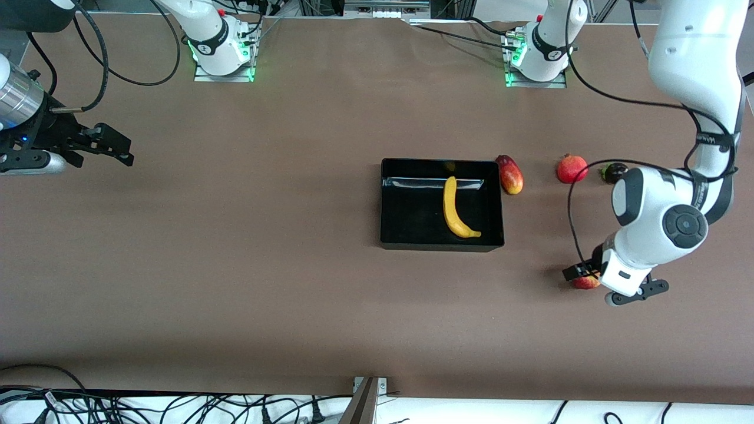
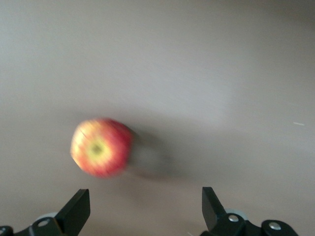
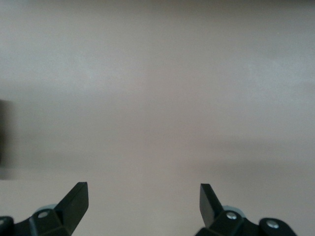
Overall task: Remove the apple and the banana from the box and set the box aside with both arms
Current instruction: 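Move the left gripper back into the box over the yellow banana, then close the left gripper on the yellow banana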
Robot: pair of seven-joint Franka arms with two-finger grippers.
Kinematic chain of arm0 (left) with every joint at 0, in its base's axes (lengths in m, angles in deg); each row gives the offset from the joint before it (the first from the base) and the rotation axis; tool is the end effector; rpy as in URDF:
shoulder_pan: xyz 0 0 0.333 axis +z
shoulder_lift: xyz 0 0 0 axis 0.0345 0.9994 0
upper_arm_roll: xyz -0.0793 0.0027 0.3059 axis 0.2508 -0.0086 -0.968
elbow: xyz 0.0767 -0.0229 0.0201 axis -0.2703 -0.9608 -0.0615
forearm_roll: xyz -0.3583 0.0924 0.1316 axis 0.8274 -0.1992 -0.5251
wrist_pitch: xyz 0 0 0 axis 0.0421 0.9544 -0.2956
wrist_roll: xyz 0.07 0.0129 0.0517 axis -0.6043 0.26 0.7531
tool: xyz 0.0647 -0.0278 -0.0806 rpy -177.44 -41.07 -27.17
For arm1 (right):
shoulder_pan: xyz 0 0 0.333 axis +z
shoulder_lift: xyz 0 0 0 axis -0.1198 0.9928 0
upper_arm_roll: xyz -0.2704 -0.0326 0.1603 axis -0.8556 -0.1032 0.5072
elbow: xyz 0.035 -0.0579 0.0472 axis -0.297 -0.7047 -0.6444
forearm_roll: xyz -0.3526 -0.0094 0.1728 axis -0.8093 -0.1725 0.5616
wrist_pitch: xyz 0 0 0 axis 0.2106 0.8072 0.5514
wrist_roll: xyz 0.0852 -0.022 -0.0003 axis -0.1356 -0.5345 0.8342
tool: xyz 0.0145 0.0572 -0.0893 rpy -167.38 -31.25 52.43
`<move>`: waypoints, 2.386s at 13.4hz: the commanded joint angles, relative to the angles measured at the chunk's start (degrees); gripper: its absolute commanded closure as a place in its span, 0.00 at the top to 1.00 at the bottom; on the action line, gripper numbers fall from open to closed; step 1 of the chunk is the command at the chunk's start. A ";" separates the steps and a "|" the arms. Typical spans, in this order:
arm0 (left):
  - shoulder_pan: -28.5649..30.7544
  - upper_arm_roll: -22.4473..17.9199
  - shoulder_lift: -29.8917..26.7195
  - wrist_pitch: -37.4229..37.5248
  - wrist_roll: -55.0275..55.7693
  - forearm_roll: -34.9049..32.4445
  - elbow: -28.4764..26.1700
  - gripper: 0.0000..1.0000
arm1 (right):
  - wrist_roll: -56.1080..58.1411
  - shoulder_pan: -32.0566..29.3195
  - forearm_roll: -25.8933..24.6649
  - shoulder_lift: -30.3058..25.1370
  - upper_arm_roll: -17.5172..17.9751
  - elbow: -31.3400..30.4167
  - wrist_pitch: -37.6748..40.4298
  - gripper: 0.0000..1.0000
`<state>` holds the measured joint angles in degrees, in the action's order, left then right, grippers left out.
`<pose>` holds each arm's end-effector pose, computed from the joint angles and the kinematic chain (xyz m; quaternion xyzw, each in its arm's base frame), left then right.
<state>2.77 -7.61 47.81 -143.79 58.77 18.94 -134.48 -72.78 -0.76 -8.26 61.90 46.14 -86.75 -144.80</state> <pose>0.6965 -0.0555 0.3055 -0.9825 -0.1854 -0.0171 0.0037 0.5754 0.0413 0.5914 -0.9997 -0.0132 -0.0175 0.0097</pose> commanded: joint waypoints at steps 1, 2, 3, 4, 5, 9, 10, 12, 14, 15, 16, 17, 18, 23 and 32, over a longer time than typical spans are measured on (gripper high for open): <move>-6.06 3.51 -1.64 4.42 13.45 0.87 -0.99 1.00 | -0.13 -0.06 -0.65 0.08 0.40 0.87 0.13 1.00; -7.20 5.54 -1.55 4.78 18.10 0.61 -0.99 1.00 | -0.13 -0.06 -0.65 0.17 0.40 0.87 0.13 1.00; -8.52 6.60 -1.46 4.87 21.72 0.35 -1.33 1.00 | -0.13 -0.06 -0.74 0.17 0.40 0.87 0.13 1.00; -10.18 7.05 -1.46 4.87 24.80 0.34 -1.51 1.00 | -0.13 -0.06 -0.65 0.17 0.40 0.87 0.13 1.00; -11.59 7.14 -1.46 4.87 28.05 0.43 -1.86 1.00 | -0.13 -0.06 -0.65 0.17 0.40 0.87 0.13 1.00; -12.84 10.13 -1.20 4.26 32.82 -0.36 -5.81 1.00 | -0.13 -0.06 -0.74 0.17 0.40 0.87 0.30 1.00; -12.93 10.65 -0.85 3.99 33.96 -0.88 -6.78 1.00 | -0.13 -0.06 -0.74 0.17 0.32 0.87 0.39 1.00; -12.84 11.97 -1.02 1.02 35.28 -2.81 -10.37 1.00 | -0.13 -0.06 -0.74 0.17 0.31 0.87 0.30 1.00; -12.84 12.85 -1.02 -2.06 37.47 -4.48 -12.93 1.00 | -0.13 -0.14 -0.74 0.17 0.31 0.87 0.30 1.00; -12.84 12.94 -0.85 -3.38 38.44 -4.93 -13.55 1.00 | -0.13 -0.14 -0.74 0.17 0.31 0.87 0.30 1.00; -12.93 13.20 -0.76 -5.05 38.54 -4.93 -14.77 1.00 | -0.13 -0.14 -0.74 0.17 0.31 0.87 0.30 1.00; -12.93 13.29 -0.84 -7.15 38.63 -5.02 -16.52 1.00 | -0.13 -0.14 -0.74 0.17 0.31 0.87 0.30 1.00; -12.93 13.38 -0.84 -8.48 39.06 -5.02 -17.67 1.00 | -0.13 -0.14 -0.74 0.17 0.31 0.87 0.39 1.00; -13.01 13.91 2.13 -13.75 45.37 -12.55 -19.53 1.00 | -0.12 -0.14 -0.74 0.17 0.31 0.87 0.39 1.00; -12.66 15.40 1.63 -10.98 49.79 -17.32 -18.74 0.00 | -0.04 -0.06 -0.74 0.17 0.31 0.87 0.30 1.00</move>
<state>-10.46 6.40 51.33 -158.15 107.67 3.13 -153.41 -72.78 -0.75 -8.26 61.91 46.19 -86.72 -144.82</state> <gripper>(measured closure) 0.687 0.000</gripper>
